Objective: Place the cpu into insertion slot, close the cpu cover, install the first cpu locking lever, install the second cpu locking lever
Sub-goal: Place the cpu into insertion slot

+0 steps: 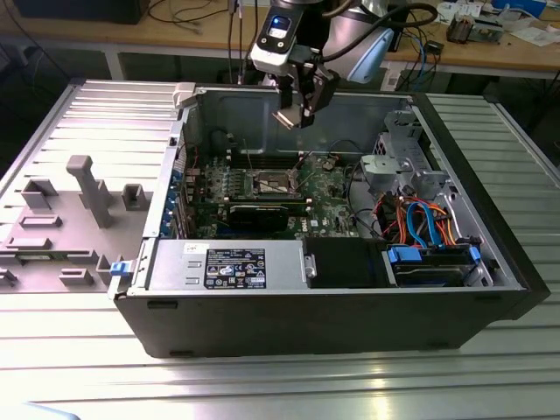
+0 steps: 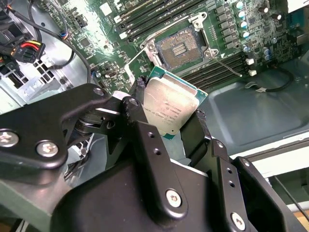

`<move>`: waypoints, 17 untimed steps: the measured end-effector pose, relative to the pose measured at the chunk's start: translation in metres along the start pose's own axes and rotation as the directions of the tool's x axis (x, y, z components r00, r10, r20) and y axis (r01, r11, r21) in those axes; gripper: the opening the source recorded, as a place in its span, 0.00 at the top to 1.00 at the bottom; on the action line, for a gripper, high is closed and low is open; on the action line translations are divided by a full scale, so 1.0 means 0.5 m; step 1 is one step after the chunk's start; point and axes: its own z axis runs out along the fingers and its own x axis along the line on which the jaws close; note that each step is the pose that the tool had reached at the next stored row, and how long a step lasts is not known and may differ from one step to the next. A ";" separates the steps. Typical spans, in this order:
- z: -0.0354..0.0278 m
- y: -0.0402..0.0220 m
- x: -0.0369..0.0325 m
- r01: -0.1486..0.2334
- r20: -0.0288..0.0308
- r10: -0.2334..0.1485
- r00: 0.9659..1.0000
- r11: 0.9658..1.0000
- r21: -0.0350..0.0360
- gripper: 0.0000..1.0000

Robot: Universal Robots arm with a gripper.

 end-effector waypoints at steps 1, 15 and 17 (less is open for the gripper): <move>0.000 0.000 0.000 -0.011 0.001 0.011 1.000 1.000 0.000 0.46; 0.013 -0.001 0.000 -0.161 0.014 0.161 0.987 0.987 -0.004 0.46; 0.015 -0.001 0.000 -0.183 0.016 0.183 0.983 0.983 -0.005 0.46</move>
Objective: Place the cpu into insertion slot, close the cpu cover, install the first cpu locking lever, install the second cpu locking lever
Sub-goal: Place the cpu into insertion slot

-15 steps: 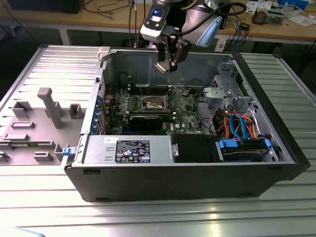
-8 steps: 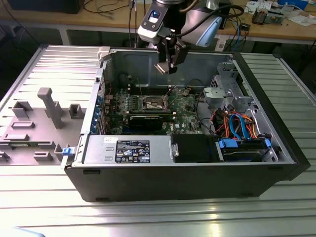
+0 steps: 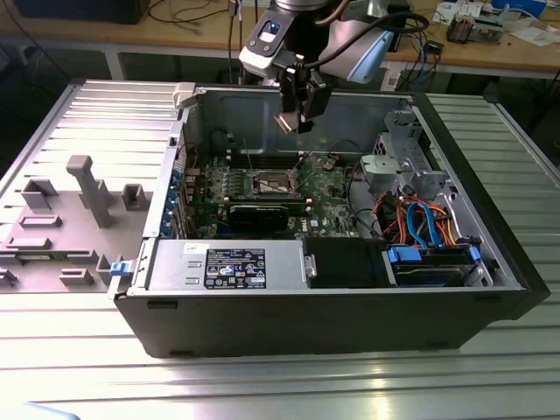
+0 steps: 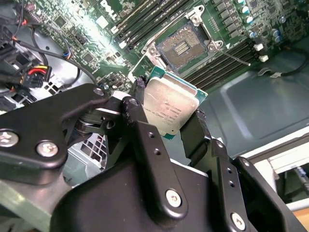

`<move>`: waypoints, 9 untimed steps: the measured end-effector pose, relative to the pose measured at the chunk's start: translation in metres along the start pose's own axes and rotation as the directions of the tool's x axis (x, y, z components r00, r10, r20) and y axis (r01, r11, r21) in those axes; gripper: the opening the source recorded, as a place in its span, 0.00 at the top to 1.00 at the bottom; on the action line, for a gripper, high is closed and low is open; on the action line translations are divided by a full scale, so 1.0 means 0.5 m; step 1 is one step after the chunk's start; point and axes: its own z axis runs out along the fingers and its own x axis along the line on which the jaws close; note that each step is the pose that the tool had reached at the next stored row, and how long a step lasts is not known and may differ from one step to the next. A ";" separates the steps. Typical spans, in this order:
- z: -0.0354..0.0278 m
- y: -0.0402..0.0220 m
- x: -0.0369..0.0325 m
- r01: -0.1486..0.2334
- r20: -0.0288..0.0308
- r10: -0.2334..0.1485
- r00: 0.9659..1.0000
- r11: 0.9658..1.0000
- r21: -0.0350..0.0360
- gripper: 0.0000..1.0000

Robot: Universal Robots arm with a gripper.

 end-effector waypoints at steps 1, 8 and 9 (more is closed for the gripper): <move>0.001 0.000 0.000 -0.014 0.001 0.014 1.000 1.000 0.000 0.46; 0.011 -0.001 0.000 -0.058 0.005 0.058 0.998 0.998 0.000 0.46; 0.011 -0.001 0.000 -0.058 0.005 0.058 0.998 0.998 0.000 0.46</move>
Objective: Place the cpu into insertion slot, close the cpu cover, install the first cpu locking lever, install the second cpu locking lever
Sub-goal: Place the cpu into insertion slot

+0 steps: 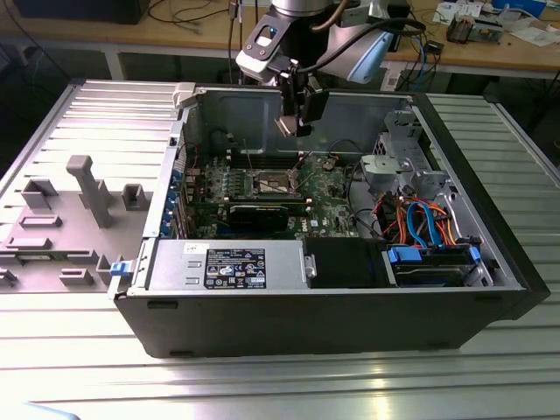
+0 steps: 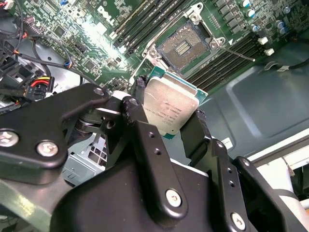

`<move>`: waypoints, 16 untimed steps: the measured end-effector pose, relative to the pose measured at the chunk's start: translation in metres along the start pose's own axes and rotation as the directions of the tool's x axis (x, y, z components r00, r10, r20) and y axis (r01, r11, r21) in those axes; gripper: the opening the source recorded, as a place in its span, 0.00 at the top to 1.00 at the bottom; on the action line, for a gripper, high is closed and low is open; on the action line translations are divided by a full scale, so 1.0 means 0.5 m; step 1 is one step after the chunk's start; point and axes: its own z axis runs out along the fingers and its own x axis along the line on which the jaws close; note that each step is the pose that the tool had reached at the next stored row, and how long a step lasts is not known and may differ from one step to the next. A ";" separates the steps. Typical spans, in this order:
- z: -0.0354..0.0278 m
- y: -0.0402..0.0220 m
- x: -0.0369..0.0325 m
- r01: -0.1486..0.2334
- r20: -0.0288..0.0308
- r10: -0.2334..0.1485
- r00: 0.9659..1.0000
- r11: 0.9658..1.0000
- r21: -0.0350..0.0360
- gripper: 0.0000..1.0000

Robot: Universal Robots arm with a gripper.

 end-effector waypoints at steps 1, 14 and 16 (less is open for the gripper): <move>0.000 0.000 0.000 -0.001 0.000 0.001 1.000 1.000 0.000 0.46; 0.000 0.000 0.000 -0.007 0.000 0.007 1.000 1.000 0.000 0.46; 0.001 0.000 0.000 -0.020 0.001 0.020 1.000 1.000 -0.001 0.46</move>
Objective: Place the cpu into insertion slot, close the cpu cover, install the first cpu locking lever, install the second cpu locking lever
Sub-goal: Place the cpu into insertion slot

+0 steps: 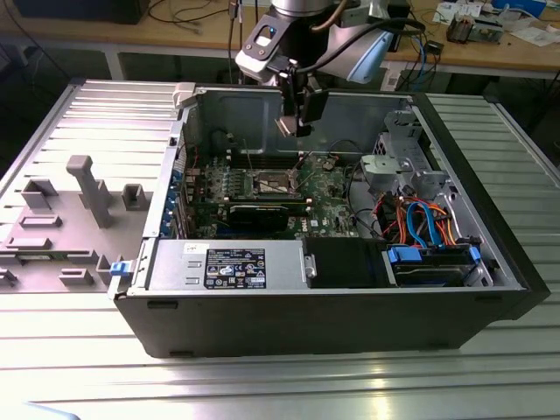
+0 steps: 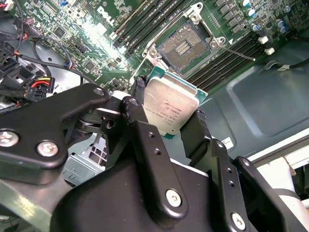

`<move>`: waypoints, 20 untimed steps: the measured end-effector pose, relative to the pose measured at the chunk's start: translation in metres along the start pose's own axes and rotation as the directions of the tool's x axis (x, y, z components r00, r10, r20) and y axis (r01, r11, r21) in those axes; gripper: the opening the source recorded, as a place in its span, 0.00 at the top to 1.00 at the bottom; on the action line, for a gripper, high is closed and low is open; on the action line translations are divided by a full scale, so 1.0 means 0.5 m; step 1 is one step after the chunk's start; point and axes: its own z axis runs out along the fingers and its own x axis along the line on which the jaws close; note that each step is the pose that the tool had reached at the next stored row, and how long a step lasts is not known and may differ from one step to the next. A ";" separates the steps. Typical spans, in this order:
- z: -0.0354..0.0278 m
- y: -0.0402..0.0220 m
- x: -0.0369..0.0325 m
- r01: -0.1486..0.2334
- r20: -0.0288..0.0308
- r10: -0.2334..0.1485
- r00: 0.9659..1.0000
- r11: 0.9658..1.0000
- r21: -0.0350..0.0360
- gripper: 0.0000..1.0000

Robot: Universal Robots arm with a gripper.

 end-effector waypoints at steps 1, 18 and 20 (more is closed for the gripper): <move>0.000 0.000 0.000 -0.012 0.001 0.012 1.000 1.000 0.000 0.46; 0.012 -0.007 0.002 -0.227 0.019 0.227 0.974 0.974 -0.005 0.46; 0.019 -0.010 0.003 -0.232 0.020 0.232 0.973 0.973 -0.004 0.46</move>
